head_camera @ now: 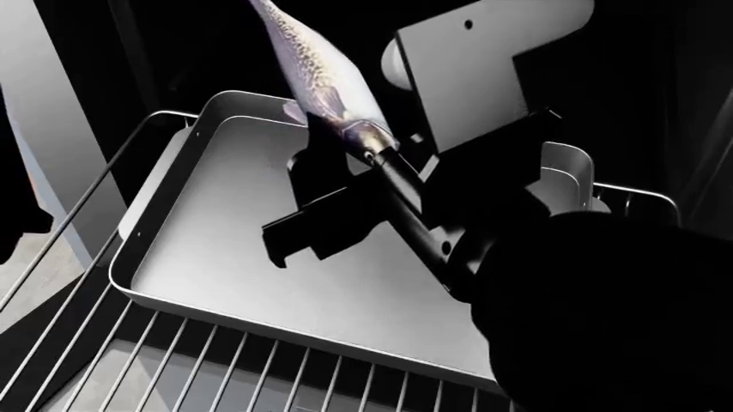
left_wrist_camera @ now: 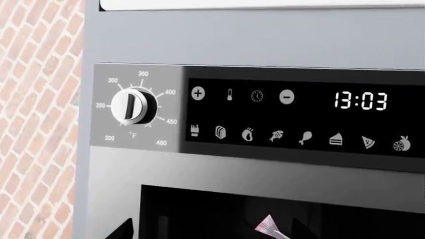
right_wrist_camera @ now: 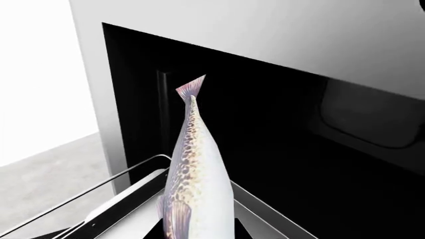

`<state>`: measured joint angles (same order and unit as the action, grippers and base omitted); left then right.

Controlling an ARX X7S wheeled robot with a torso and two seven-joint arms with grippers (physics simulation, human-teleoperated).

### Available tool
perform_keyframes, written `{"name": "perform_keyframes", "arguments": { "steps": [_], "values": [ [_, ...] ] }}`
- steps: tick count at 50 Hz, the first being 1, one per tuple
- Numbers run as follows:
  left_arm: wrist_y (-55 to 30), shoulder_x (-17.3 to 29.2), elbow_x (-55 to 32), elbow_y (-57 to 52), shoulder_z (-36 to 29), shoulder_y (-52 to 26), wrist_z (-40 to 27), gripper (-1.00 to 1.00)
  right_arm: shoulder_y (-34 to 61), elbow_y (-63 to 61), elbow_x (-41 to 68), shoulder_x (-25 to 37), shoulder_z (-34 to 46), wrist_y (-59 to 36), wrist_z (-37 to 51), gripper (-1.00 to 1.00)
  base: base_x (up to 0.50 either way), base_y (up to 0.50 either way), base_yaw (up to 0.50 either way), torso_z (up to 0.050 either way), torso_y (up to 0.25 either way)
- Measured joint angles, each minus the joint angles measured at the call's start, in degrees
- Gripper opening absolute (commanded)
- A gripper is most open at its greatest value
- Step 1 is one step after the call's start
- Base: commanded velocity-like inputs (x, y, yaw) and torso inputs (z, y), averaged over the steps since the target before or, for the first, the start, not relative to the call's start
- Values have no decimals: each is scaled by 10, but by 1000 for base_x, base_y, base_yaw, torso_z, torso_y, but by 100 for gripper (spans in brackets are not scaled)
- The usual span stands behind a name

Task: Pick the fish from the oven and place it on the plate on the counter.

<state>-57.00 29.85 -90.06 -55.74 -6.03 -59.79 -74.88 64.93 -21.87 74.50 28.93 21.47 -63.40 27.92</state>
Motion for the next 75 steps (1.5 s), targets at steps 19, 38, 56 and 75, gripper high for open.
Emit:
{"name": "perform_keyframes", "arguments": {
  "steps": [19,38,56,75],
  "values": [
    [5,2,-4,-7,-5,7,-7,100,-5,-26,39,-6,-6,-3,33,-100,0,0,0,0,0],
    [10,2,1,-11,-11,15,-5,100,9,-71,120,-19,-18,-11,109,-100,0,0,0,0,0],
    [8,1,13,-17,-18,6,1,100,19,-94,166,-20,-22,-7,154,-100,0,0,0,-8,30],
    [18,2,31,-22,-15,16,21,100,23,-96,163,-19,-18,-1,152,-100,9,1,0,-39,248]
  ]
}}
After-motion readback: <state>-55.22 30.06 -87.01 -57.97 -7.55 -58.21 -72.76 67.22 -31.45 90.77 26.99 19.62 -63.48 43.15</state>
